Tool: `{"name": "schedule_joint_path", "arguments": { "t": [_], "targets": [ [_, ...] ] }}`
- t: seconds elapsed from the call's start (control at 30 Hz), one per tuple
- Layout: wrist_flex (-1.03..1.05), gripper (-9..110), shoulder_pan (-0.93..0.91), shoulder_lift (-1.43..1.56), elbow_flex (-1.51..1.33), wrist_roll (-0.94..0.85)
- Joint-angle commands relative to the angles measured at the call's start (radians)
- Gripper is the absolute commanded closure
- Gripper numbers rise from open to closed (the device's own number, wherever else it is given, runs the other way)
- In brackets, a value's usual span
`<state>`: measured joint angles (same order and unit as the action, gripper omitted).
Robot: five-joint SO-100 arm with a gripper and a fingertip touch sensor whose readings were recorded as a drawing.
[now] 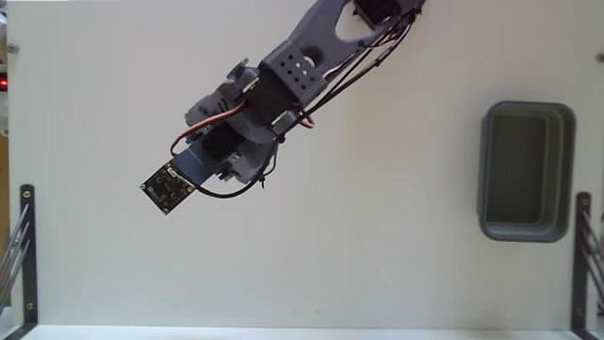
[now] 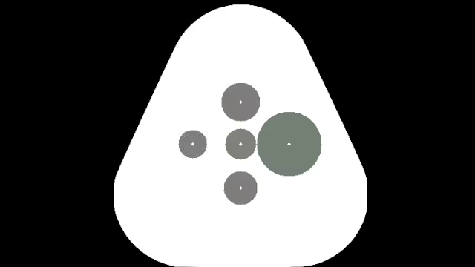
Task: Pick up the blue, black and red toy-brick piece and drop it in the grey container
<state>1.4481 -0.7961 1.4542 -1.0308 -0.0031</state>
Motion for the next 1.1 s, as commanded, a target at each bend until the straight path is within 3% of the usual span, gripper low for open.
{"name": "schedule_joint_path", "arguments": {
  "t": [0.0, 0.53, 1.07],
  "targets": [
    [0.036, 53, -0.022, 0.02, 0.092, 0.003],
    [0.038, 53, -0.003, 0.02, 0.094, 0.003],
    [0.03, 53, 0.206, 0.042, 0.063, 0.003]
  ]
}}
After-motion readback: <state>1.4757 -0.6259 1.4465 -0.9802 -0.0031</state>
